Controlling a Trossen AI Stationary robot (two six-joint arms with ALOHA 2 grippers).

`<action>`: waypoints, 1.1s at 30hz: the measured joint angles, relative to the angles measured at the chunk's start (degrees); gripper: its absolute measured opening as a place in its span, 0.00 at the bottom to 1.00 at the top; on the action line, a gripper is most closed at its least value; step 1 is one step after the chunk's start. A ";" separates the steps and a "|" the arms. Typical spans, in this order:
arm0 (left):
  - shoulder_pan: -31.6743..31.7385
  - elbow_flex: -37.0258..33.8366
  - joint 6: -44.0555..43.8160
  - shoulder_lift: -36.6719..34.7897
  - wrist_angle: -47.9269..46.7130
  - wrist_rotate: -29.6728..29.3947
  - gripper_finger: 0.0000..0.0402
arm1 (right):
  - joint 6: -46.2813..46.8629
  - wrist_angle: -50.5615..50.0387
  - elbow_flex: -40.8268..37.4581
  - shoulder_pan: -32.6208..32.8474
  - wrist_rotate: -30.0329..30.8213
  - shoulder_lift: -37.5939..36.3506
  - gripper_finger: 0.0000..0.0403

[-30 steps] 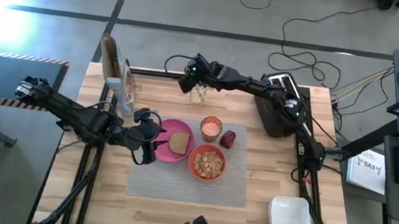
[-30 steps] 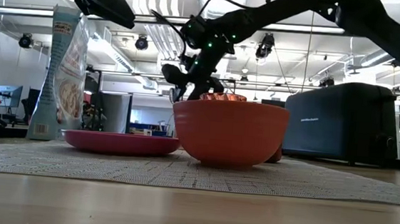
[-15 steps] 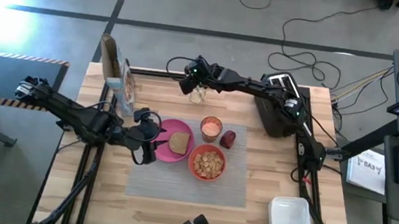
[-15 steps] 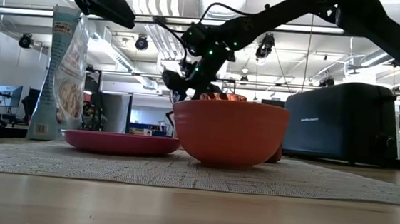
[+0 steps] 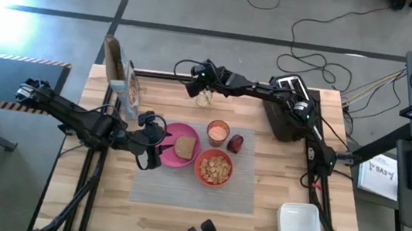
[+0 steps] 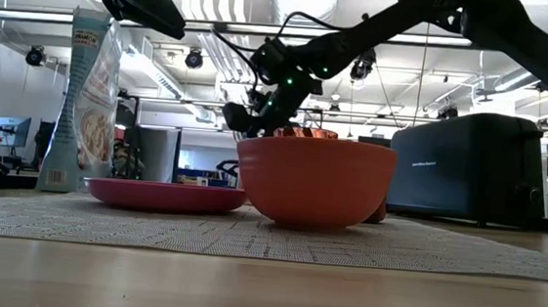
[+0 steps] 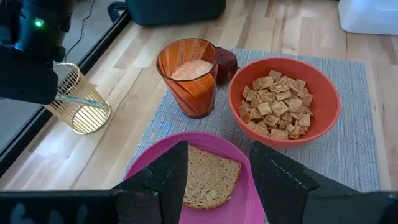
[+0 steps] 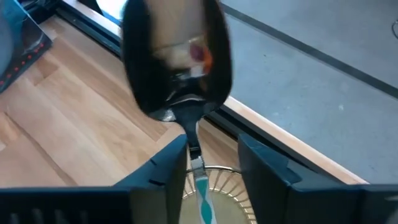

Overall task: Arrange a breakfast setting
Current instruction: Put the white patterned spoon on the gray table mat to the right of the orange bowl

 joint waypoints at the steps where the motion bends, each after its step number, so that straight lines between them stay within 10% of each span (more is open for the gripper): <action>1: 0.00 0.00 0.00 0.00 0.00 0.00 0.39 | 0.00 0.06 -0.02 -0.02 -0.02 0.00 0.29; 10: 0.00 0.00 0.00 0.00 0.00 0.00 0.39 | -0.82 1.19 0.05 0.00 -0.36 0.02 0.05; 33: 0.00 0.00 -0.02 0.00 0.00 0.02 0.39 | -2.47 -5.74 0.09 0.13 -4.98 -8.20 0.04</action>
